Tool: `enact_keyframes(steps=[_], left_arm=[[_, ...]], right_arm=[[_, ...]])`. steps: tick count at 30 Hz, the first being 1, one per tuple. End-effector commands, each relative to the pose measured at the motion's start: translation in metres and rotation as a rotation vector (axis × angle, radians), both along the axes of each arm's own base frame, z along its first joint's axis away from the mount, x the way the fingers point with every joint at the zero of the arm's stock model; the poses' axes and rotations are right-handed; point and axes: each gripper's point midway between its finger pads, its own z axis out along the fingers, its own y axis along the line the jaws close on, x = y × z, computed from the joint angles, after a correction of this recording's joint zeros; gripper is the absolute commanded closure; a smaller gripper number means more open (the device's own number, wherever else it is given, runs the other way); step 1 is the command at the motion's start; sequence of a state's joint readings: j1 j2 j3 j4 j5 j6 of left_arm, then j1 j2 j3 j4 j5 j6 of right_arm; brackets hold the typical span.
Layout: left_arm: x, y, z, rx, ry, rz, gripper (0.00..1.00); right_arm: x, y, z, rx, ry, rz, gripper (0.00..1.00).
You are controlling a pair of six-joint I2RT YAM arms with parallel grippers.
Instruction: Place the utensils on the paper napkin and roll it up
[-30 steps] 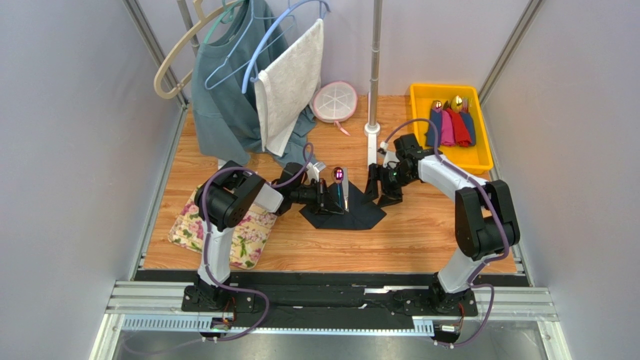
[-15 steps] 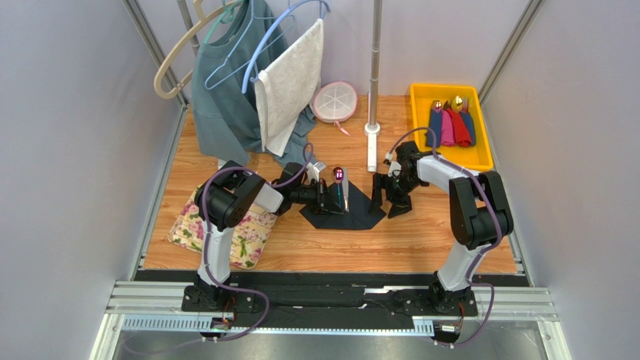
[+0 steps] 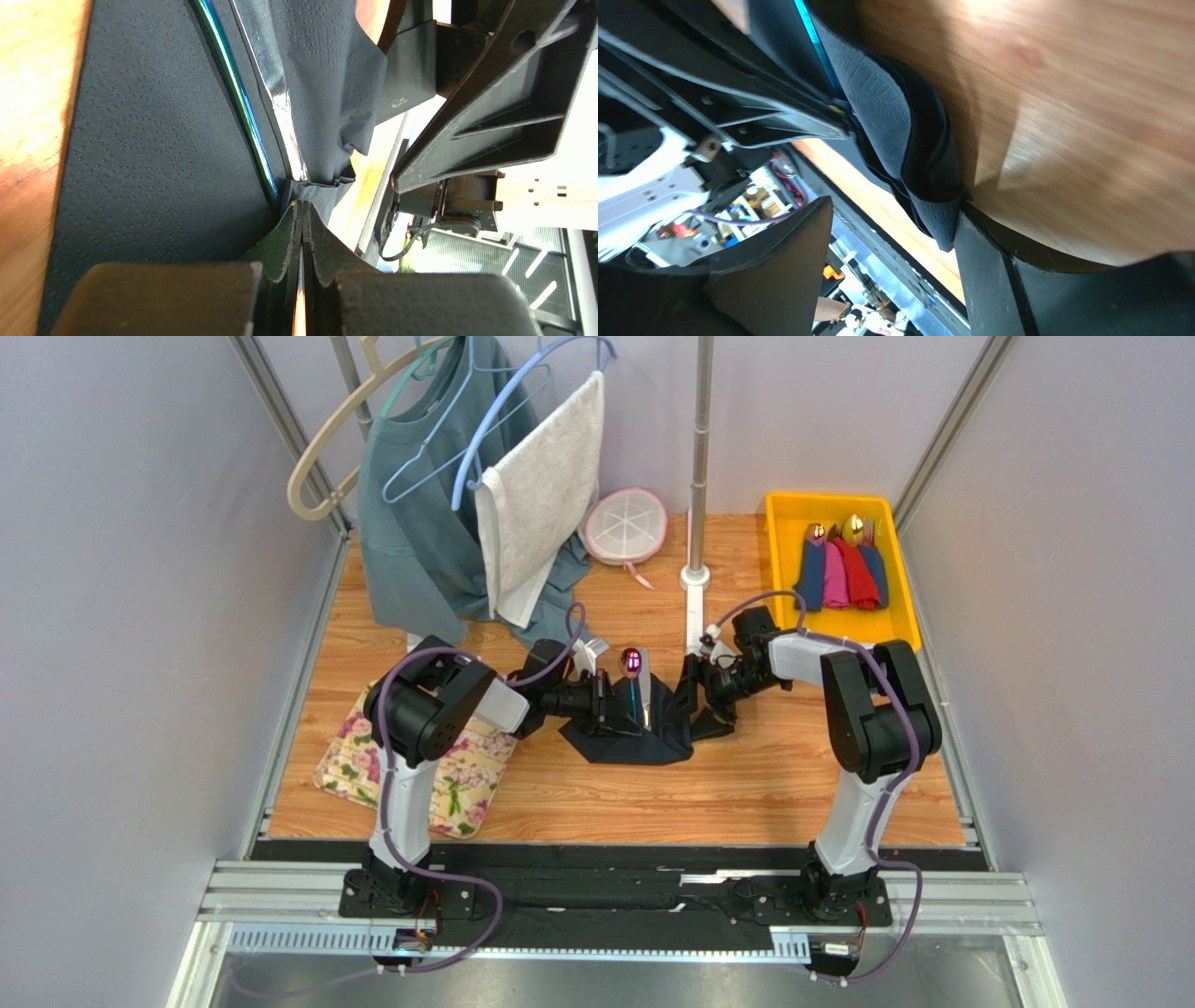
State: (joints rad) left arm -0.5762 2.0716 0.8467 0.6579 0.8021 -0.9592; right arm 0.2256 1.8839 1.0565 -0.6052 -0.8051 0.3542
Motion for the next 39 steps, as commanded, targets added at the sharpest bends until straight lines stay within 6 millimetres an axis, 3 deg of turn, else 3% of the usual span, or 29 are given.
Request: enact_keyframes(steps=[1,5,10,18,33,39], left_arm=[[0.004,-0.001,-0.007,0.019,-0.036,0.003,0.96],[0.005,-0.001,-0.006,0.015,-0.041,0.005,0.97],[0.005,-0.002,-0.006,0.014,-0.039,0.004,0.97],[0.006,-0.002,-0.005,0.014,-0.043,0.008,0.97],[0.007,-0.001,-0.004,0.015,-0.051,0.012,0.97],[0.007,-0.001,-0.004,0.015,-0.05,0.014,0.97]], right_arm=[[0.015,0.021,0.029,0.168,-0.075,-0.027,0.35],[0.012,0.025,0.043,0.229,-0.07,-0.036,0.39],[0.013,0.011,0.039,0.18,-0.069,-0.086,0.4],[0.007,-0.02,0.005,-0.075,-0.044,-0.108,0.36],[-0.025,-0.007,0.004,0.068,0.111,-0.077,0.37],[-0.019,-0.007,0.005,0.065,0.074,-0.075,0.34]])
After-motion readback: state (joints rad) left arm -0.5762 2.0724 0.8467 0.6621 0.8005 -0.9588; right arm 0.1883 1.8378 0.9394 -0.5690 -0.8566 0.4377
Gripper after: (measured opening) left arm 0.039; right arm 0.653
